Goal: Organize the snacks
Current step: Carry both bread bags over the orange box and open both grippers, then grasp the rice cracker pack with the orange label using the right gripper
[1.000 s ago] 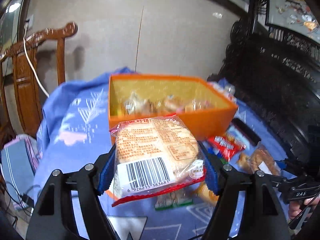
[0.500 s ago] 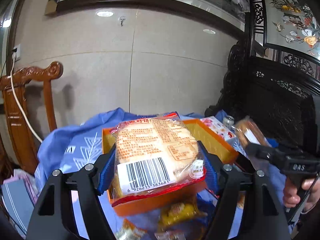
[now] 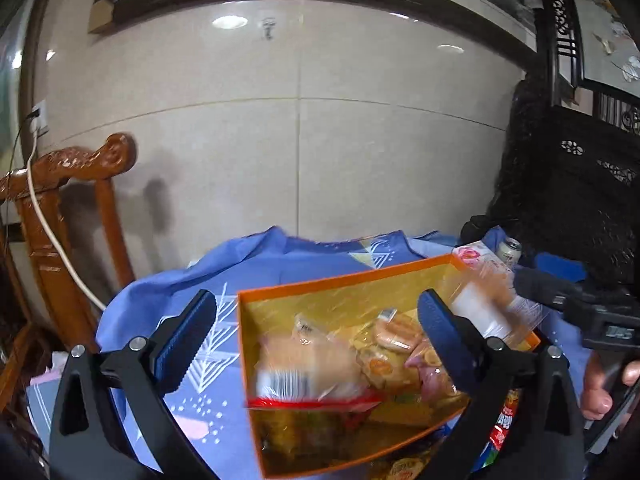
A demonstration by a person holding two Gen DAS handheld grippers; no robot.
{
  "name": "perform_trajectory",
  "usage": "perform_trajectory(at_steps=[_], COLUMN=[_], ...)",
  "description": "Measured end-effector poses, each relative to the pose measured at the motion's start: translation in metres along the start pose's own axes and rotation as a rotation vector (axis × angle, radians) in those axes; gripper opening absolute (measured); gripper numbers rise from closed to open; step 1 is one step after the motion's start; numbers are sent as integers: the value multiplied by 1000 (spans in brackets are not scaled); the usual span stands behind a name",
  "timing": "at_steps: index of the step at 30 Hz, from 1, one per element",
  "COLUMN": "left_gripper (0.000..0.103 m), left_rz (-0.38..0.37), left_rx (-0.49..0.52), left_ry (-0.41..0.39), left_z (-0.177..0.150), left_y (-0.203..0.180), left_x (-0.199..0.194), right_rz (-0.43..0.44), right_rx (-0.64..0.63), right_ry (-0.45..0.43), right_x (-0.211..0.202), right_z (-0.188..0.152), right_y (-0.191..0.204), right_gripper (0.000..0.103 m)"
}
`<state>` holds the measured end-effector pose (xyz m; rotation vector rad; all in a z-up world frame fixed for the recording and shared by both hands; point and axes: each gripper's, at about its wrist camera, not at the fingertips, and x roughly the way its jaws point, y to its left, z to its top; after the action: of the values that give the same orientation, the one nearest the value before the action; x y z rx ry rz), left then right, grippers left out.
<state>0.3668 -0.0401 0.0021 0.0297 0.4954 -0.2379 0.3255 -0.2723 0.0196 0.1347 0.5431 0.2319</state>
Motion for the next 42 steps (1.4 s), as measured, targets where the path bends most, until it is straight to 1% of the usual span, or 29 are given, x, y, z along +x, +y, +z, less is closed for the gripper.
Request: perform_trajectory(at_steps=[2,3,6,11,13,17,20,22,25,30,33,35,36,37,39,42], left_gripper=[99,99,99,99,99,99,99,99,99,99,99,99,99,99,99,99], left_rz=[-40,-45,-53,-54,-65,-63,-50,-43,-29,-7,-3,-4,-5,-6,-12,-40], left_rx=[-33,-43,-71,-103,-110,-94,-81,-80,-81,-87,-83,-72,-66,-60,-47,-31], left_ry=[4,14,49,94,114,163,180,193,207,228,238,242,244,246,253,272], left_z=[-10,-14,-35,-82,-98,-129,-145,-153,-163,-174,-177,-178,-178,-179,-182,-187], left_y=[8,10,17,21,22,22,22,22,24,31,31,29,27,25,21,10], left_x=[-10,-13,-24,-49,-57,-72,-80,-84,-91,-95,-94,-92,-90,-89,-86,-78], right_rz=[29,35,56,54,55,54,39,34,53,57,40,13,2,-14,-21,-28], right_rx=[-17,-24,-52,-132,-171,-209,-230,-218,-173,-183,-208,-243,-257,-267,-242,-165], right_ry=[9,16,56,181,235,332,408,452,496,513,512,497,492,486,486,466], right_x=[-11,-15,-35,-61,-65,-64,-50,-38,-25,-15,-10,-11,-11,-14,-17,-29], right_z=[-11,-16,-45,-116,-144,-188,-212,-221,-229,-236,-239,-241,-241,-241,-238,-235], right_y=[3,4,10,28,35,46,49,44,37,38,41,45,46,46,41,31], right_gripper=[96,96,96,96,96,94,87,79,74,74,71,61,47,37,37,37])
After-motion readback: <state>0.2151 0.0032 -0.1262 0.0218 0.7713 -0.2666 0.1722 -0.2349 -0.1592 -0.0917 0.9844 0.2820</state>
